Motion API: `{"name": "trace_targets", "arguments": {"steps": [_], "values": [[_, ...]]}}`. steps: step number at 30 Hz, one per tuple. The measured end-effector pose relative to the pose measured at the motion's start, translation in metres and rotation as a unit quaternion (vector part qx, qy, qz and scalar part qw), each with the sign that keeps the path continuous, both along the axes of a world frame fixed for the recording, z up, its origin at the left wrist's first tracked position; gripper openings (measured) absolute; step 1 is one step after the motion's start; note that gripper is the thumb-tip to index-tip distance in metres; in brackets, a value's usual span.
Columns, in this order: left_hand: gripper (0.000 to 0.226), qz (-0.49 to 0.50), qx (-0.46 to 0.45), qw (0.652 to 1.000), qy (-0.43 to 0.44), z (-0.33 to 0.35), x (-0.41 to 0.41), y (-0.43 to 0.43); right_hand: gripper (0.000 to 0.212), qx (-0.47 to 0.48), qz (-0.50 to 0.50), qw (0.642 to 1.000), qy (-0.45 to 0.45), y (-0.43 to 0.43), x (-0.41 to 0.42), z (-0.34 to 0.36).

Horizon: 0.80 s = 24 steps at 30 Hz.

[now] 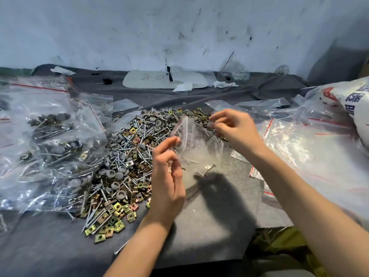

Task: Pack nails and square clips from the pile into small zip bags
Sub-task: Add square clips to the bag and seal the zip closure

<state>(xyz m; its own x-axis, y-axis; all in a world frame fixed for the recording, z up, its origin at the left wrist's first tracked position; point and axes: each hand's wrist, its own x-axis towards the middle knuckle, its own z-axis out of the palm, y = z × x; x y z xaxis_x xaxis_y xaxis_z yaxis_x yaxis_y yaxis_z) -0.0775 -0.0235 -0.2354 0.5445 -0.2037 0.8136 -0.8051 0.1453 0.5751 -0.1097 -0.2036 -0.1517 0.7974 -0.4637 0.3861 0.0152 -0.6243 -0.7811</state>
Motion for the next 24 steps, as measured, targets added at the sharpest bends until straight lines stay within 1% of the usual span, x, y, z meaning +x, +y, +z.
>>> {"name": "trace_targets", "arguments": {"steps": [3, 5, 6, 11, 13, 14, 16, 18, 19, 22, 24], "values": [[0.028, 0.001, -0.04, 0.999, 0.032, 0.0, 0.002, 0.0, 0.024, 0.023, 0.023, 0.99, 0.14, -0.002, 0.01, -0.036], [0.025, 0.018, -0.052, 0.997, 0.046, 0.0, 0.003, 0.001, 0.017, 0.008, 0.033, 0.98, 0.197, 0.003, 0.013, -0.055], [0.025, 0.026, -0.056, 0.997, 0.048, 0.0, 0.003, 0.002, 0.012, -0.015, 0.032, 0.978, 0.206, 0.006, 0.015, -0.06], [0.025, 0.045, -0.051, 0.996, 0.053, 0.0, 0.005, 0.001, 0.008, -0.157, 0.064, 0.964, 0.205, 0.017, 0.024, -0.068], [0.025, 0.046, -0.051, 0.996, 0.058, 0.0, 0.005, 0.001, 0.006, -0.16, 0.066, 0.963, 0.205, 0.013, 0.024, -0.068], [0.024, 0.045, -0.05, 0.996, 0.06, 0.0, 0.004, 0.001, 0.005, -0.138, 0.056, 0.969, 0.197, 0.011, 0.023, -0.066], [0.024, 0.04, -0.045, 0.996, 0.062, 0.001, 0.004, 0.001, 0.013, -0.069, 0.026, 0.984, 0.16, 0.006, 0.019, -0.056], [0.026, 0.038, -0.036, 0.997, 0.061, 0.002, 0.004, 0.0, 0.016, 0.007, 0.014, 0.996, 0.088, 0.003, 0.014, -0.037], [0.029, 0.036, -0.031, 0.997, 0.061, 0.002, 0.004, 0.0, 0.017, 0.027, 0.015, 0.998, 0.052, 0.003, 0.01, -0.024], [0.034, 0.024, -0.02, 0.997, 0.068, 0.003, 0.003, 0.001, 0.016, 0.029, 0.057, 0.997, -0.032, 0.014, 0.002, 0.02], [0.029, 0.019, -0.014, 0.998, 0.063, 0.005, 0.002, 0.001, 0.013, 0.007, 0.107, 0.992, -0.069, 0.027, -0.003, 0.047]]}}
